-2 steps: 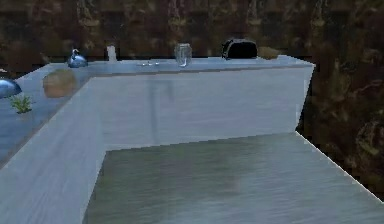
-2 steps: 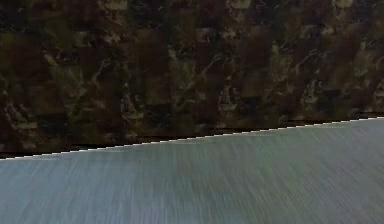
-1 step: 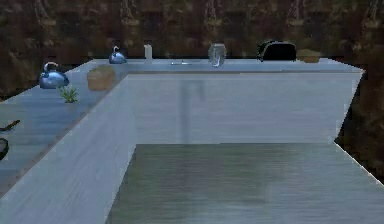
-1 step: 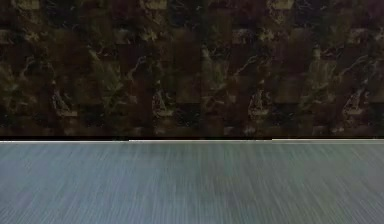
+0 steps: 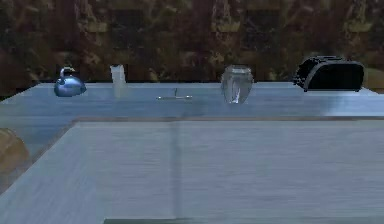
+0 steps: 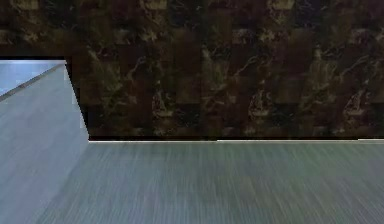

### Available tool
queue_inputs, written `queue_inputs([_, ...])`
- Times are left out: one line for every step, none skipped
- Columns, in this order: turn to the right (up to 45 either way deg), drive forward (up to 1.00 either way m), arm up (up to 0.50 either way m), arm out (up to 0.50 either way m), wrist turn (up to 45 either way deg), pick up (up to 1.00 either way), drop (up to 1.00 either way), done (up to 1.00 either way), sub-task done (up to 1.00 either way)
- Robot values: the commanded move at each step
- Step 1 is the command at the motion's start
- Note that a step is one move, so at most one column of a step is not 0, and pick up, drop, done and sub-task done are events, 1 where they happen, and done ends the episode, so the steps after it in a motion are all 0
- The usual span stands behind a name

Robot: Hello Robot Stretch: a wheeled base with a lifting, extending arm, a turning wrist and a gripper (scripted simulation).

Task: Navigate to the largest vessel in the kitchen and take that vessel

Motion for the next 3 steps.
queue_inputs([0.0,0.45,0.0,0.0,0.0,0.0,0.0,0.0,0.0])
queue_inputs([-45.0,0.0,0.0,0.0,0.0,0.0,0.0,0.0,0.0])
queue_inputs([-21.0,0.0,0.0,0.0,0.0,0.0,0.0,0.0,0.0])
